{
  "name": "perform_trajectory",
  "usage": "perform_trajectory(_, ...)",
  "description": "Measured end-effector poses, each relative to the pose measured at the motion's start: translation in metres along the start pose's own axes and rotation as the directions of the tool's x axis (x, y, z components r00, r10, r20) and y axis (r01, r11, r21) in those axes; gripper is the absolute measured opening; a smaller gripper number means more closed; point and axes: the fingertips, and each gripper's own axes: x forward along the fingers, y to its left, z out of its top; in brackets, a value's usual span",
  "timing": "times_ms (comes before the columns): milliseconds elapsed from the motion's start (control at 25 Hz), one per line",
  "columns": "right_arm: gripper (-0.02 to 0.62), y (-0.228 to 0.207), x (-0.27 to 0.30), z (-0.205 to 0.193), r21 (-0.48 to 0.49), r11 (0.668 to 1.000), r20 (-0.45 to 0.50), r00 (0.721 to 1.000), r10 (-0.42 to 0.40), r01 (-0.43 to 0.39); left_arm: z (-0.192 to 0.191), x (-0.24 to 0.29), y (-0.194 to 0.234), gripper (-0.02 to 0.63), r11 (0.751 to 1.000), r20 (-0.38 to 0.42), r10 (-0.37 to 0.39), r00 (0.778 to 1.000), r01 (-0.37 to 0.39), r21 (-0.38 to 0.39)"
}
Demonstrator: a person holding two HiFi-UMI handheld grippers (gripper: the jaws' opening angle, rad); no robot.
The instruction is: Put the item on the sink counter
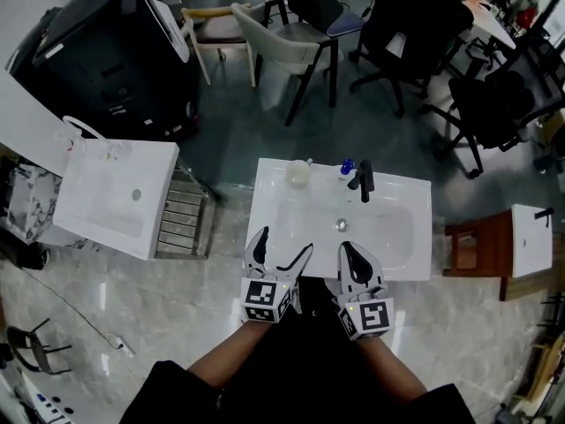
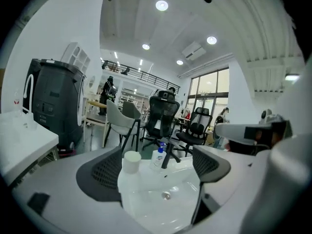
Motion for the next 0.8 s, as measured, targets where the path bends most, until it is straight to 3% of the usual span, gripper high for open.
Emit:
perform_trajectory(80, 0.032, 0.009, -0.014, -0.002, -0.009, 1.000, -0.007, 1.000, -0.008, 0.008, 0.005, -0.019, -0.011, 0.419, 0.999, 0.006, -0.036, 0.999, 0.036, -0.016)
perform_trajectory(200, 0.032, 0.023, -0.034, -0.001, -0.031, 0.999, -0.019, 1.000, -0.006, 0.006, 0.021, -0.047, -0.028, 0.070, 0.997, 0.070, -0.079, 0.994, 0.080, -0.013)
perform_trajectory(240, 0.032, 0.026, -0.039, -0.002, -0.036, 0.999, -0.023, 1.000, -0.004, 0.003, 0.025, -0.054, -0.033, 0.040, 0.995, 0.090, -0.096, 0.991, 0.097, -0.010)
perform_trajectory(480, 0.032, 0.043, -0.063, -0.003, -0.039, 0.999, -0.025, 1.000, 0.004, -0.005, 0.034, -0.092, -0.057, 0.018, 0.986, 0.145, -0.154, 0.977, 0.161, -0.037)
perform_trajectory(680, 0.031, 0.050, -0.085, 0.012, -0.041, 0.999, 0.046, 0.999, 0.023, -0.021, 0.028, -0.117, -0.067, 0.018, 0.995, 0.119, -0.095, 0.988, 0.096, -0.003)
perform_trajectory(800, 0.031, 0.047, -0.097, 0.008, -0.019, 1.000, 0.034, 0.999, 0.021, -0.021, 0.021, -0.123, -0.076, 0.018, 0.997, 0.113, -0.073, 0.991, 0.071, 0.027)
